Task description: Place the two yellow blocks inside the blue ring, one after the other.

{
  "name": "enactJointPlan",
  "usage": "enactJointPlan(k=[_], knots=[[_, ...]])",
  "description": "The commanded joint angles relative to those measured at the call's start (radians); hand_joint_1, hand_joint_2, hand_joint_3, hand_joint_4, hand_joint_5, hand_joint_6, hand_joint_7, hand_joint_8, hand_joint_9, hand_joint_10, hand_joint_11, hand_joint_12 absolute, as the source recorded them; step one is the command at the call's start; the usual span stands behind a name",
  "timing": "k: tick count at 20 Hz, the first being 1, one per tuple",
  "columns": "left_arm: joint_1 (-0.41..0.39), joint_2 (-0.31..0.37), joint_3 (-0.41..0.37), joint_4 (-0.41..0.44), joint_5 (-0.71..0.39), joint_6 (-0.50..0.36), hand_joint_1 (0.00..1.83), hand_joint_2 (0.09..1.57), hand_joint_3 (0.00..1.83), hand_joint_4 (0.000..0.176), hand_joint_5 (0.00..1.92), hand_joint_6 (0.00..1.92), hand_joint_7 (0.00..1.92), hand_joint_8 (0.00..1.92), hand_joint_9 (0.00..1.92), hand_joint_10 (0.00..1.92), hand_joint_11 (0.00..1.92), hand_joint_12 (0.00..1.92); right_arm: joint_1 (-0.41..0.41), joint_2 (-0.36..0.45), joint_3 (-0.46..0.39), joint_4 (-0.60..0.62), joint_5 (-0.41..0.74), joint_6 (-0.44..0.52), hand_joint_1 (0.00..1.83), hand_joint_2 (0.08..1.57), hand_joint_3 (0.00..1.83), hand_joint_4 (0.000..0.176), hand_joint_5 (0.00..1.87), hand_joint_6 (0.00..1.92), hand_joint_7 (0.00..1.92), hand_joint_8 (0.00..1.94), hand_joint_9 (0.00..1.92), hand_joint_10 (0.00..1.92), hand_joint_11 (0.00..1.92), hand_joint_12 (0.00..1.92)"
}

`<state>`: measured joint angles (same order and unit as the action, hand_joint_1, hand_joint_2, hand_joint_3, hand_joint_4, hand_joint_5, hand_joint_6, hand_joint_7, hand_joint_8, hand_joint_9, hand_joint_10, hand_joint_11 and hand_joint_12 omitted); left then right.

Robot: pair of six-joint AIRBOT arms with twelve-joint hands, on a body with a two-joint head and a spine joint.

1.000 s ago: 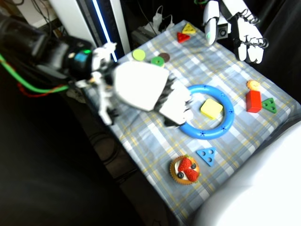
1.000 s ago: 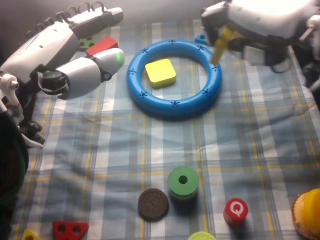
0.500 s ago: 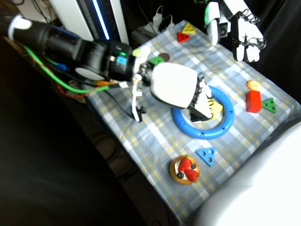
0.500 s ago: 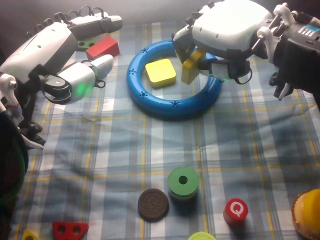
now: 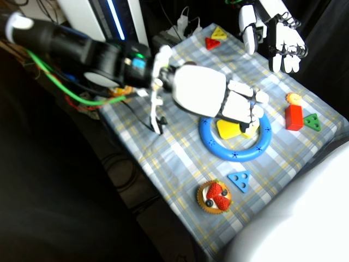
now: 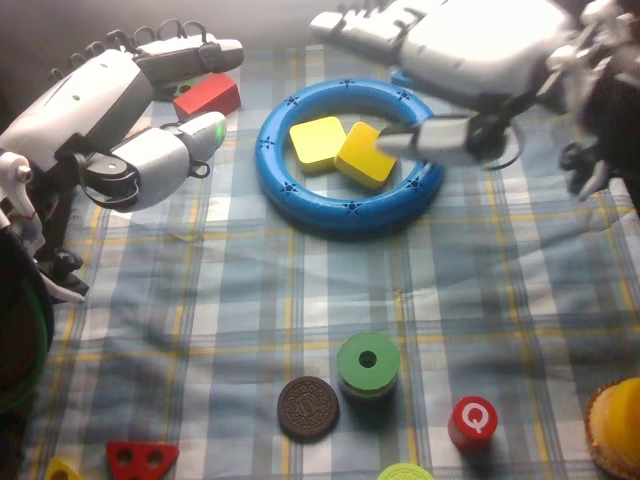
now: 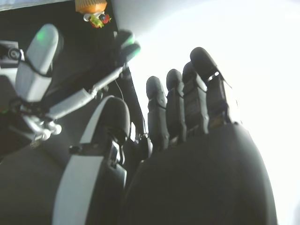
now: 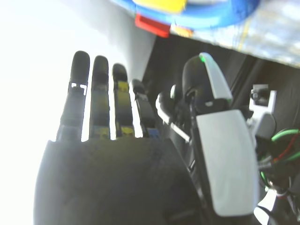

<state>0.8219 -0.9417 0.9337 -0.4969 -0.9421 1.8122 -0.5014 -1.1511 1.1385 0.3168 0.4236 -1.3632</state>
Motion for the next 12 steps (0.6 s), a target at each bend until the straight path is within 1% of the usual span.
enactJointPlan(k=[1,2,3,4,5,6,7,8,9,10,11,12], knots=[[-0.005,0.009,-0.004,0.03,-0.127,-0.005,0.63,1.46,0.0,0.0,0.45,0.0,0.32,0.0,0.24,0.01,0.0,1.21,0.016,0.01,-0.016,-0.013,0.167,0.004,0.6,1.29,0.0,0.018,0.0,0.0,0.07,0.0,0.1,0.22,0.0,0.82],[-0.002,0.013,-0.008,0.03,-0.132,-0.005,0.63,1.46,0.0,0.0,0.42,0.0,0.3,0.0,0.23,0.0,0.0,1.21,0.015,0.043,-0.045,-0.016,0.192,0.004,0.6,1.27,0.0,0.013,0.0,0.0,0.03,0.0,0.03,0.18,0.0,0.86],[0.002,0.018,-0.013,0.03,-0.14,-0.005,0.64,1.46,0.0,0.0,0.41,0.0,0.3,0.0,0.21,0.0,0.0,1.18,0.003,0.081,-0.078,-0.027,0.222,0.004,0.56,1.28,0.0,0.016,0.0,0.0,0.01,0.0,0.02,0.17,0.0,0.91],[0.005,0.022,-0.017,0.03,-0.148,-0.007,0.63,1.46,0.0,0.012,0.4,0.0,0.28,0.0,0.19,0.0,0.0,1.11,-0.015,0.116,-0.108,-0.035,0.252,0.004,0.52,1.27,0.0,0.04,0.0,0.0,0.0,0.0,0.05,0.21,0.0,1.1],[0.007,0.023,-0.02,0.03,-0.155,-0.01,0.63,1.46,0.0,0.012,0.4,0.0,0.28,0.0,0.19,0.0,0.0,1.11,-0.034,0.145,-0.135,-0.036,0.285,0.004,0.52,1.27,0.0,0.04,0.0,0.0,0.0,0.0,0.05,0.21,0.0,1.1],[0.009,0.025,-0.021,0.032,-0.161,-0.016,0.67,1.45,0.0,0.014,0.38,0.01,0.26,0.01,0.17,0.01,0.0,0.92,-0.053,0.172,-0.158,-0.039,0.313,0.005,0.47,1.27,0.0,0.04,0.0,0.0,0.0,0.0,0.03,0.41,0.0,1.34],[0.013,0.027,-0.023,0.036,-0.169,-0.027,0.68,1.45,0.0,0.019,0.37,0.0,0.25,0.0,0.15,0.0,0.0,0.75,-0.083,0.208,-0.184,-0.046,0.357,0.014,0.47,1.27,0.0,0.015,0.0,0.0,0.0,0.0,0.0,0.39,0.0,1.4],[0.018,0.031,-0.025,0.041,-0.178,-0.043,0.75,1.42,0.0,0.007,0.39,0.01,0.28,0.0,0.19,0.01,0.0,0.85,-0.117,0.241,-0.207,-0.057,0.398,0.042,0.45,1.28,0.0,0.038,0.0,0.0,0.0,0.0,0.0,0.28,0.0,1.08],[0.021,0.033,-0.026,0.044,-0.183,-0.05,0.75,1.42,0.0,0.007,0.39,0.01,0.28,0.0,0.19,0.01,0.0,0.85,-0.133,0.255,-0.216,-0.062,0.417,0.061,0.45,1.28,0.0,0.038,0.0,0.0,0.0,0.0,0.0,0.28,0.0,1.08],[0.026,0.037,-0.03,0.048,-0.197,-0.06,0.65,1.44,0.0,0.008,0.33,0.0,0.16,0.0,0.08,0.01,0.0,0.43,-0.165,0.284,-0.232,-0.069,0.449,0.087,0.46,1.29,0.0,0.012,0.0,0.0,0.0,0.0,0.0,0.1,0.0,0.67],[0.028,0.038,-0.032,0.051,-0.206,-0.066,0.65,1.44,0.0,0.008,0.33,0.0,0.16,0.0,0.08,0.01,0.0,0.43,-0.185,0.301,-0.244,-0.069,0.468,0.096,0.46,1.29,0.0,0.012,0.0,0.0,0.0,0.0,0.0,0.1,0.0,0.67],[0.032,0.041,-0.036,0.058,-0.217,-0.081,0.52,1.44,0.0,0.035,0.25,0.0,0.1,0.0,0.05,0.0,0.0,0.25,-0.213,0.325,-0.26,-0.069,0.495,0.105,0.35,1.27,0.0,0.046,0.0,0.0,0.0,0.0,0.0,0.06,0.0,0.26]])
